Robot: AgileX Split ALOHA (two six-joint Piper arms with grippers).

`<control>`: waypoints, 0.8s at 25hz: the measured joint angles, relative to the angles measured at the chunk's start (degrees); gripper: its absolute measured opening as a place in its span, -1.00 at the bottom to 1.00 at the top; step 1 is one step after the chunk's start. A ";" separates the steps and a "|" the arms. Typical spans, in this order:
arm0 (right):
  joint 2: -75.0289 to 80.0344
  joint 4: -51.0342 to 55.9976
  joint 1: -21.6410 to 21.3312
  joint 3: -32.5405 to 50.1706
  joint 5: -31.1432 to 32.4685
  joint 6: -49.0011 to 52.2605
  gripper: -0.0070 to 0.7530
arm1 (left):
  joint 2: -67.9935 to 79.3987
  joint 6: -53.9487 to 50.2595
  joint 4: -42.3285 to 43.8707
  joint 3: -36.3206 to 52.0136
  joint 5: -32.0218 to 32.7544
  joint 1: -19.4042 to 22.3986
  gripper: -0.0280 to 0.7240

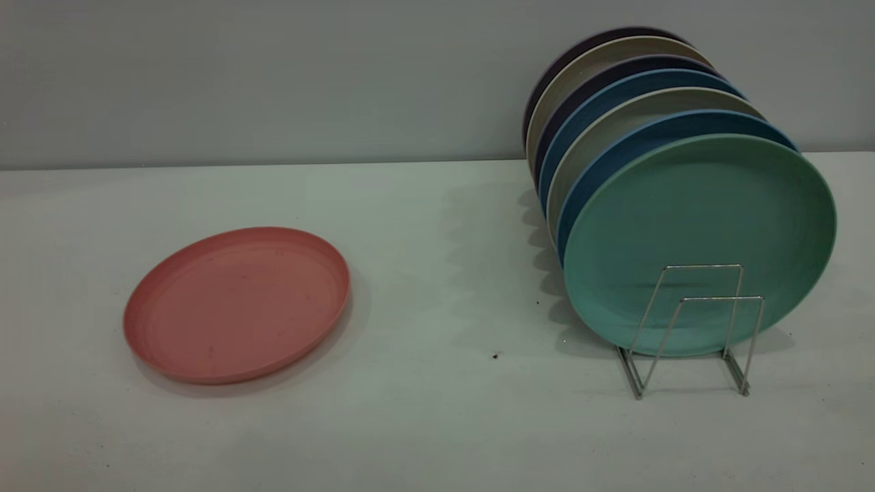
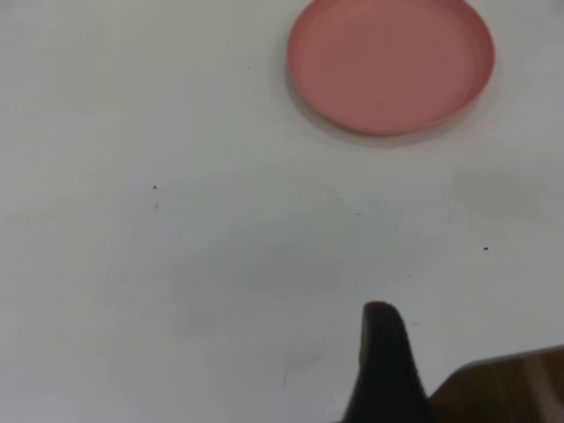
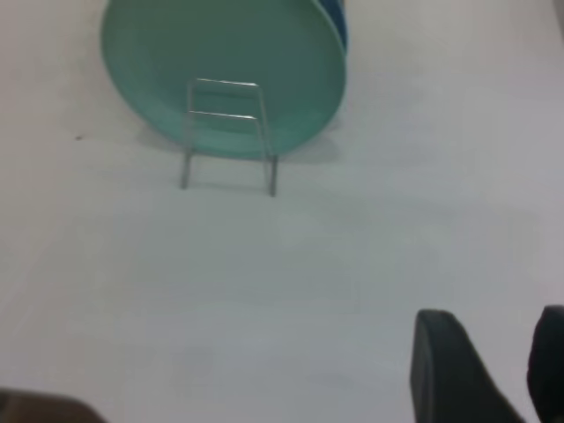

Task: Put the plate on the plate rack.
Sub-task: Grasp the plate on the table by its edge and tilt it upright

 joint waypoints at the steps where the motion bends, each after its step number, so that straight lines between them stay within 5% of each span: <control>1: 0.00 0.95 1.14 0.00 0.00 0.00 -0.35 | 0.00 0.00 0.00 0.00 0.00 -0.06 0.50; 14: 8.40 2.22 5.35 -0.08 -0.48 0.00 -0.35 | 11.17 -8.16 3.15 0.00 -0.05 -0.13 0.50; 20: 18.99 2.49 5.35 -1.36 -7.22 -2.11 -0.35 | 22.26 -11.99 7.40 -0.36 -2.62 -0.13 0.50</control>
